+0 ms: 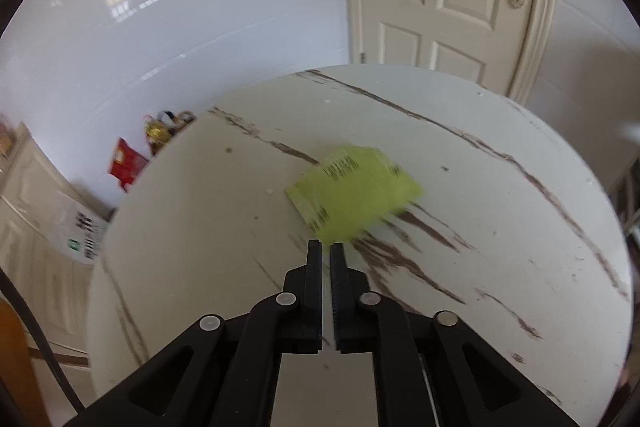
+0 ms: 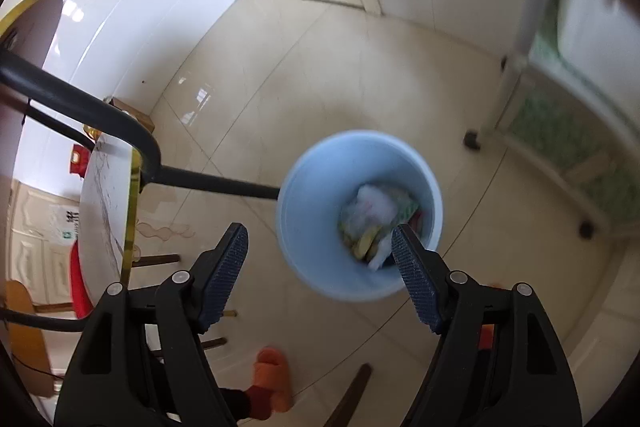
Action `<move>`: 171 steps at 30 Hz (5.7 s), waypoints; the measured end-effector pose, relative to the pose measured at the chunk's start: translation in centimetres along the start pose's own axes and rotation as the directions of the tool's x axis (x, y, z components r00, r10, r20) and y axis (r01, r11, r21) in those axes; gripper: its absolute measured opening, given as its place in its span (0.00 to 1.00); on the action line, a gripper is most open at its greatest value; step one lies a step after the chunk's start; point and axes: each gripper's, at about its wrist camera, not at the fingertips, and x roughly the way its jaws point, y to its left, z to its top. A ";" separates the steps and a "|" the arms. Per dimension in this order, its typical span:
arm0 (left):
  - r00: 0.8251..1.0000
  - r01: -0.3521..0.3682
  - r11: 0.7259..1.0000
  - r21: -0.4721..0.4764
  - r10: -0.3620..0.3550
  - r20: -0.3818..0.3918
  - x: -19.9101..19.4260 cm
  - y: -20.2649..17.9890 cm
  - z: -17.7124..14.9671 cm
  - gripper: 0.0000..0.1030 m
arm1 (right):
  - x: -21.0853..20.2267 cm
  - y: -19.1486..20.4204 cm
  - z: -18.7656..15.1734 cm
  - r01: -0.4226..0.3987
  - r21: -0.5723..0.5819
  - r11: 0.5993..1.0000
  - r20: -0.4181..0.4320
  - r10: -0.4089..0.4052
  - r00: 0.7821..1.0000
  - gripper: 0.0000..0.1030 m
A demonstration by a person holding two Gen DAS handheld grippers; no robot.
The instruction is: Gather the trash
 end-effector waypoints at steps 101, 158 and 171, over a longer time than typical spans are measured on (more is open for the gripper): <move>0.898 0.434 0.838 0.331 -0.376 -0.228 10.0 -42.7 -18.8 0.73 | -3.1 -10.2 -2.4 0.037 0.285 0.958 0.127 -0.076 0.989 0.65; 0.690 0.051 0.997 -0.062 0.009 0.724 -34.8 -14.5 -41.7 0.99 | -39.7 33.9 -30.4 0.280 -0.586 0.760 0.778 0.430 0.459 1.00; 0.688 0.048 0.997 -0.061 0.011 0.726 -33.7 -13.7 -39.3 0.99 | -39.8 33.7 -30.2 0.272 -0.583 0.765 0.777 0.428 0.462 1.00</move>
